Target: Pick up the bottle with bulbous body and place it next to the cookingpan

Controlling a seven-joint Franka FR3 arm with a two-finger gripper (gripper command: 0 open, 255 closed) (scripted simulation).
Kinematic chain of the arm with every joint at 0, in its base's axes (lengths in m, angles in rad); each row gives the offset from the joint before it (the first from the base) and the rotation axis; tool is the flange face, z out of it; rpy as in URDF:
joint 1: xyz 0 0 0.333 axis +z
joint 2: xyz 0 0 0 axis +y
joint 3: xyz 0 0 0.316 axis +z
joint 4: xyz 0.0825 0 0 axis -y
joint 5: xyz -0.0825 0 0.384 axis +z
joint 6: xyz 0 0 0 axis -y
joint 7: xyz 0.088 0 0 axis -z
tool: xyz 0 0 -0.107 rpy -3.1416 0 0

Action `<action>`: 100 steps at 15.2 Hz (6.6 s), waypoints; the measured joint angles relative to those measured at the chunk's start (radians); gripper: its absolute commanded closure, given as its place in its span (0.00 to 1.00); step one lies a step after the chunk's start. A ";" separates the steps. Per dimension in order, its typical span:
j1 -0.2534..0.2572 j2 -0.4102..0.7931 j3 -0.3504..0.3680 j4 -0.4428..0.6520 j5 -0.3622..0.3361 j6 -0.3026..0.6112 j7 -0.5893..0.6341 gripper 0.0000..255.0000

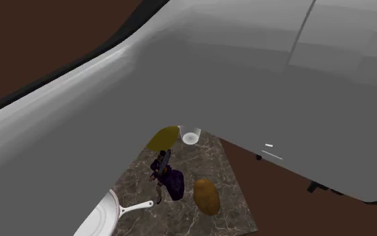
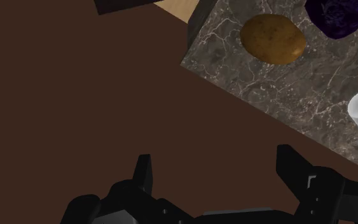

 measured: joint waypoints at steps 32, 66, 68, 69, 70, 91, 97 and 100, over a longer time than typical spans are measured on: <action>0.162 0.903 0.356 0.500 -0.001 0.319 0.420 0.00; 0.251 1.202 0.374 0.734 -0.101 0.353 0.516 1.00; 0.250 1.194 0.375 0.749 -0.097 0.332 0.512 1.00; 0.251 1.192 0.376 0.756 -0.095 0.322 0.511 1.00; 0.251 1.189 0.377 0.767 -0.093 0.309 0.509 1.00; 0.290 1.097 0.410 0.940 -0.060 0.047 0.531 1.00; 0.334 1.000 0.447 0.925 -0.038 -0.037 0.607 1.00; 0.362 0.980 0.467 0.951 -0.036 -0.087 0.648 1.00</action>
